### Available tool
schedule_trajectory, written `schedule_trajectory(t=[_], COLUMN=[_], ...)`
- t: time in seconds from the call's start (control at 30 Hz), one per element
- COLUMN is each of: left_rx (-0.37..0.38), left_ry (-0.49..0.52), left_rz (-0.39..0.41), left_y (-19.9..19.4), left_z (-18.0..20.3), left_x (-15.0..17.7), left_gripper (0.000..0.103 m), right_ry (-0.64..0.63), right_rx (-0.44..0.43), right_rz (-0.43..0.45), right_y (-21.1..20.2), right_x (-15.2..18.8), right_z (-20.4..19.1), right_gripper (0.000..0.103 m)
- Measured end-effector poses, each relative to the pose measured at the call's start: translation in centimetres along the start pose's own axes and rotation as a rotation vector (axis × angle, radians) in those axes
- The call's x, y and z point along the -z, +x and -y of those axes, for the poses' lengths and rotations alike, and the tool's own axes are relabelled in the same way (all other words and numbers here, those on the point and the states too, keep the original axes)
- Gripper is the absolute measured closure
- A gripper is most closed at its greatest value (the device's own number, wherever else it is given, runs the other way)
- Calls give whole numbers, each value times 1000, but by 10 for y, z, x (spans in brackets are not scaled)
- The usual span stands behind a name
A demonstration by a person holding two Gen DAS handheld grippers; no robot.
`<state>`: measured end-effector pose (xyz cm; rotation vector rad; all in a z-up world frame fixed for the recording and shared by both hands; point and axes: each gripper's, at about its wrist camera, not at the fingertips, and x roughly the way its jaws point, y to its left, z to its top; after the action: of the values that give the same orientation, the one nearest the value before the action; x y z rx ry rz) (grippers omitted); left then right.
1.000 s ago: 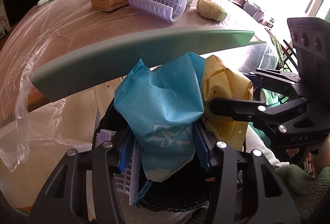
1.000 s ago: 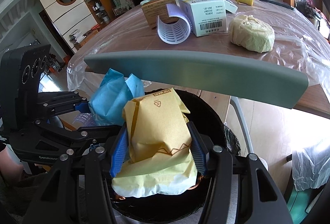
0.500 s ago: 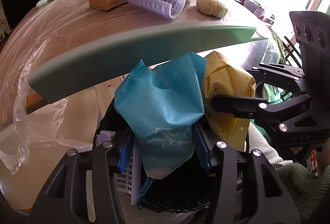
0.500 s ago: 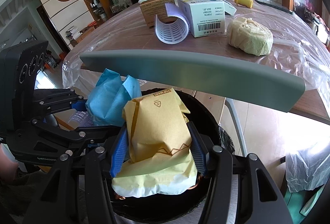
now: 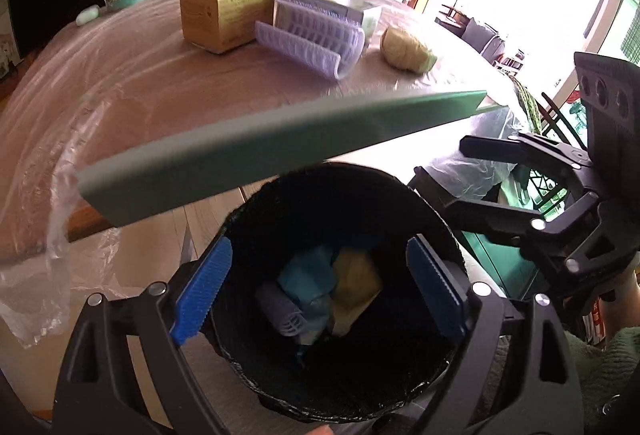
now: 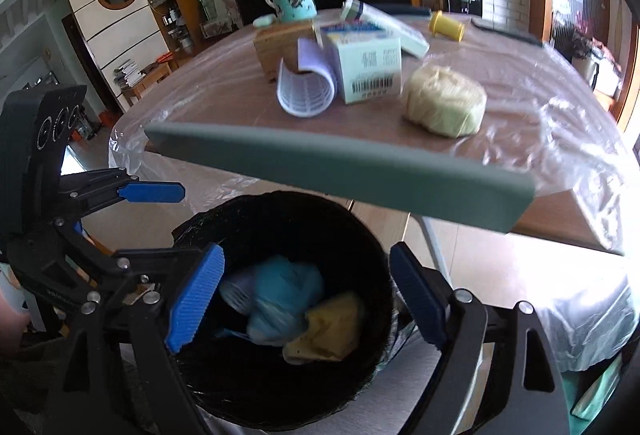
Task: Collect trash
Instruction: 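Open both tools to drop the bags into the bin, then grasp the lavender plastic rack with the left tool while the right tool grasps the tissue roll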
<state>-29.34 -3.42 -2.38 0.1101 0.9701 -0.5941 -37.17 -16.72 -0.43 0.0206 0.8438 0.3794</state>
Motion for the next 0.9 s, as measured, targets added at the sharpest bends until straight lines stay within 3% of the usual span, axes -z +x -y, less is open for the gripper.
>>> schedule_trajectory(t=[0.13, 0.27, 0.43, 0.5, 0.6, 0.7, 0.9], left_rx=[-14, -50, -174, -209, -82, -17, -9], left_ry=[3, -19, -29, -56, -48, -98, -66], left_rz=[60, 171, 476, 492, 337, 270, 193], left_y=[-26, -60, -109, -107, -83, -65, -35], left_z=[-2, -10, -20, -27, -38, -44, -27], left_x=[-6, -21, -42, -53, -73, -80, -86], left_gripper=[13, 10, 1, 1, 1, 2, 1], right_ry=[-21, -39, -50, -50, -6, -8, 33], right_rx=[14, 71, 221, 234, 319, 327, 318], right_rz=[86, 254, 565, 530, 419, 324, 209], right_y=[-29, -68, -107, -100, -77, -56, -19], right_x=[-9, -25, -41, -56, -73, -79, -74], right_z=[-1, 0, 2, 6, 17, 27, 43], right_gripper=[14, 4, 4, 4, 4, 4, 6])
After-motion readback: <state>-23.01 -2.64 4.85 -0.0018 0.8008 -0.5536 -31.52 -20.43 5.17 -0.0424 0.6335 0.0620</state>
